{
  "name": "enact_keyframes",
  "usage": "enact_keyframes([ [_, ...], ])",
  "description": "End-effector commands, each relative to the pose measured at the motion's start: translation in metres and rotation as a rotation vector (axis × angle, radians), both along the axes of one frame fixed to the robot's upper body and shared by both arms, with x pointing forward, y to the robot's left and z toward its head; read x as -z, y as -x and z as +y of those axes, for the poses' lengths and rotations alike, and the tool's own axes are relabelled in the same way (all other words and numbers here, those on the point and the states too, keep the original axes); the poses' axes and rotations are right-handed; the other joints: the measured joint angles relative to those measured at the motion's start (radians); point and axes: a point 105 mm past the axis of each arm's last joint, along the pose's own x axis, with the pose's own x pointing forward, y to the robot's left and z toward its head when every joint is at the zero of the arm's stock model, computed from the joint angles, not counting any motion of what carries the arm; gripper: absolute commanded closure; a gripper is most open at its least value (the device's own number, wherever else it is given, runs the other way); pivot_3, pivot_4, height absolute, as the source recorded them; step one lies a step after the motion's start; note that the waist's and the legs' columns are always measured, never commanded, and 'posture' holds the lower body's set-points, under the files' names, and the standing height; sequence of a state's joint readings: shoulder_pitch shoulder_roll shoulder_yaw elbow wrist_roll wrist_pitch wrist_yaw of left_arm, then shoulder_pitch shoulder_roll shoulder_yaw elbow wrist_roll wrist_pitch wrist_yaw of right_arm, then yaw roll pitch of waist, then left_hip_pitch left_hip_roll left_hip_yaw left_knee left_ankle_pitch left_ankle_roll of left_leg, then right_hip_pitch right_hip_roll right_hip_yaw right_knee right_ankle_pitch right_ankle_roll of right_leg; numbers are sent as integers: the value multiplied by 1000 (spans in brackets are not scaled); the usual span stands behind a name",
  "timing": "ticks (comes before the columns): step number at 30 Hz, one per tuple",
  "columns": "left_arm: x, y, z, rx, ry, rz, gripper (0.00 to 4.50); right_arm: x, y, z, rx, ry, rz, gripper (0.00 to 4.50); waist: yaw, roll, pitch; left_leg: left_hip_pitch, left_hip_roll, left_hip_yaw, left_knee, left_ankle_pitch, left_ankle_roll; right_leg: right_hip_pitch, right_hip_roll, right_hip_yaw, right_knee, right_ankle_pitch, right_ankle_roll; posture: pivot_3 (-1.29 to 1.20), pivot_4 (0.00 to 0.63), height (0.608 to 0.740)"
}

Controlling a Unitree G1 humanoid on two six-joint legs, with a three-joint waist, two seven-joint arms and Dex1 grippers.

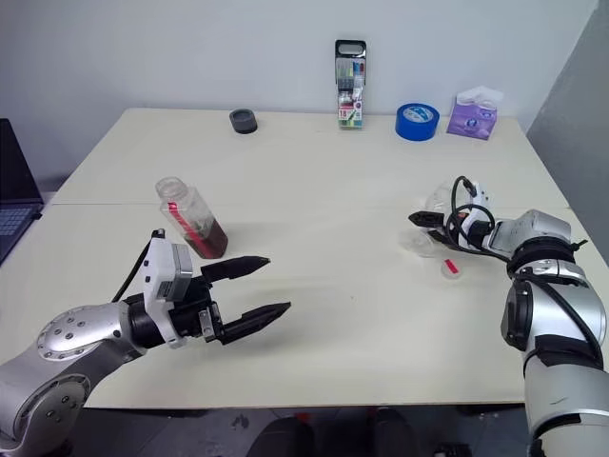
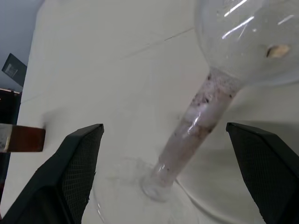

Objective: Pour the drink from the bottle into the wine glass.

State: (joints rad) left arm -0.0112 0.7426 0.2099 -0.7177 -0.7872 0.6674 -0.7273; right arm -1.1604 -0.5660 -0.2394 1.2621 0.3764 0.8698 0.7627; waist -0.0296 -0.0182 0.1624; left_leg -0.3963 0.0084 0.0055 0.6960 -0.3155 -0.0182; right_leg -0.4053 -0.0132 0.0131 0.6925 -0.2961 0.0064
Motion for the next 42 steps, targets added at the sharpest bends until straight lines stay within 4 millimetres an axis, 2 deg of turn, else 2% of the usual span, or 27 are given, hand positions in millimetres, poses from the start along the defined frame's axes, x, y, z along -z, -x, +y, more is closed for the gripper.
enact_keyframes([
  [1,-11,6,-2,12,-1,-58,22,-15,-8,-1,39,-15,-59,0,0,0,0,0,0,0,0,0,0,0,0,0,0,0,0,0,150,740],
  [10,-11,5,-2,0,-4,-64,22,-5,-11,1,58,19,-48,0,-1,0,0,0,0,0,0,0,0,0,0,0,0,0,0,0,150,740],
  [13,-12,5,-3,-2,-4,-63,0,-6,-12,3,54,14,-57,596,-1,0,0,0,0,0,0,0,0,0,0,0,0,0,0,0,150,740],
  [22,-12,7,-4,4,-5,-57,0,-10,-12,15,-13,28,-79,3779,-2,0,0,0,0,0,0,0,0,0,0,0,0,0,0,0,150,740],
  [24,-11,9,-4,4,-3,-50,0,-21,-14,29,-85,39,-123,4278,-2,0,0,1,0,0,0,0,0,0,0,0,1,0,0,0,150,740],
  [25,-11,10,-4,3,-3,-47,0,-27,-14,37,-129,42,-149,4328,-2,0,0,1,0,0,0,0,0,0,0,1,1,0,0,0,150,740],
  [30,-6,15,1,-78,18,-45,0,-71,-12,116,-429,67,-404,4328,-18,2,1,0,1,1,-1,0,0,-2,0,1,2,0,0,0,150,740],
  [33,0,18,8,-184,37,-53,0,-86,-6,163,-496,99,-598,4328,-23,2,1,0,1,0,-1,0,0,-3,0,0,4,0,0,0,150,740],
  [37,9,17,28,-392,54,-90,0,-89,5,210,-465,222,-912,4328,-11,1,0,-1,1,-1,-1,0,0,-3,0,-1,3,0,0,0,150,740],
  [40,18,19,40,-513,56,-98,0,-79,7,226,-384,271,-1035,4328,1,1,0,-1,0,-1,0,0,-1,-3,-2,-1,3,0,0,0,150,740],
  [42,26,24,44,-568,63,-84,0,-61,6,233,-323,318,-1060,4328,2,1,0,-1,-1,-1,0,0,-1,-3,-3,-2,2,0,0,0,150,740],
])
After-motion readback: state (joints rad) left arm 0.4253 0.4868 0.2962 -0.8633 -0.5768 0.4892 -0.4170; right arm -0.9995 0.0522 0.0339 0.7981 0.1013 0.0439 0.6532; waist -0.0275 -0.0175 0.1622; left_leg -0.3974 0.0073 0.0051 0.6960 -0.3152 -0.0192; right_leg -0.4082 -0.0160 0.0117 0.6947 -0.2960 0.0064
